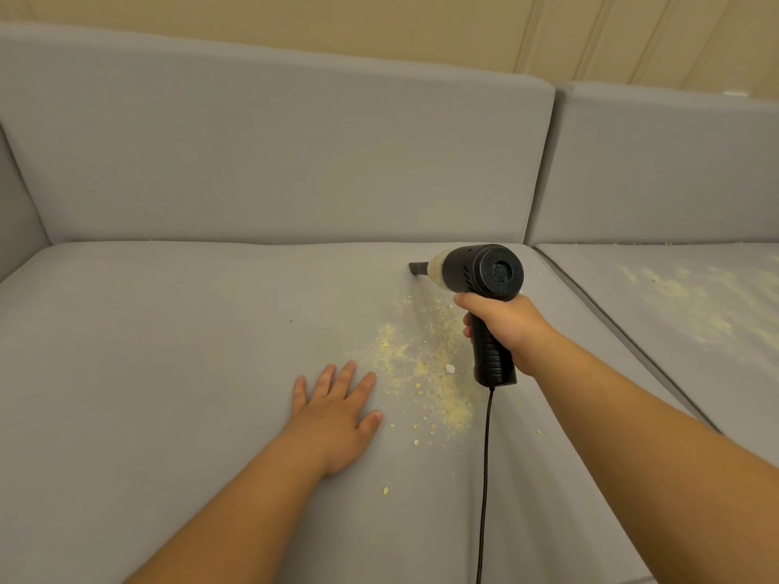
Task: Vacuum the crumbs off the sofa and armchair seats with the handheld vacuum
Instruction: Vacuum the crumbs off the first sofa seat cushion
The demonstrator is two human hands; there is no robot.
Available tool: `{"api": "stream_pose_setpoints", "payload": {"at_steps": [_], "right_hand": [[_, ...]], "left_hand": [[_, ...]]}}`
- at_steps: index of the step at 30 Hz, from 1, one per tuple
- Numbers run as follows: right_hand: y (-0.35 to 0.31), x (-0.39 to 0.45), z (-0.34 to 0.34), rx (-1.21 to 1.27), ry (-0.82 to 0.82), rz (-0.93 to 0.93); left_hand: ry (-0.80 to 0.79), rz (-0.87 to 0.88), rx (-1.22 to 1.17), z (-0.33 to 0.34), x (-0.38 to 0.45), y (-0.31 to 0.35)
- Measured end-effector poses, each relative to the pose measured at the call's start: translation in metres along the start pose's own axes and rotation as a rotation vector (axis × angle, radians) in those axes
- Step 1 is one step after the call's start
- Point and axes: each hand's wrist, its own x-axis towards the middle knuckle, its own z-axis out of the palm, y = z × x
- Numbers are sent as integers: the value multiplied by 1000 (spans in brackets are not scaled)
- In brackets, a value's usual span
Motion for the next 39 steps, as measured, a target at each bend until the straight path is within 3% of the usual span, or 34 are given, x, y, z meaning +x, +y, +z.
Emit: {"api": "stream_pose_setpoints", "payload": {"at_steps": [10, 19, 25, 28, 31, 39], "right_hand": [[11, -3, 4, 23, 16, -2], [14, -69, -11, 78, -13, 76], [26, -94, -9, 3, 209, 0], [30, -86, -12, 111, 255, 24], [31, -77, -12, 213, 222, 54], [28, -72, -1, 74, 43, 43]], "left_hand": [[-6, -11, 11, 1, 4, -1], [-16, -6, 5, -1, 0, 1], [-15, -15, 10, -5, -9, 2], [-31, -41, 20, -5, -11, -1], [-56, -60, 31, -6, -11, -4], [-58, -76, 41, -3, -8, 1]]}}
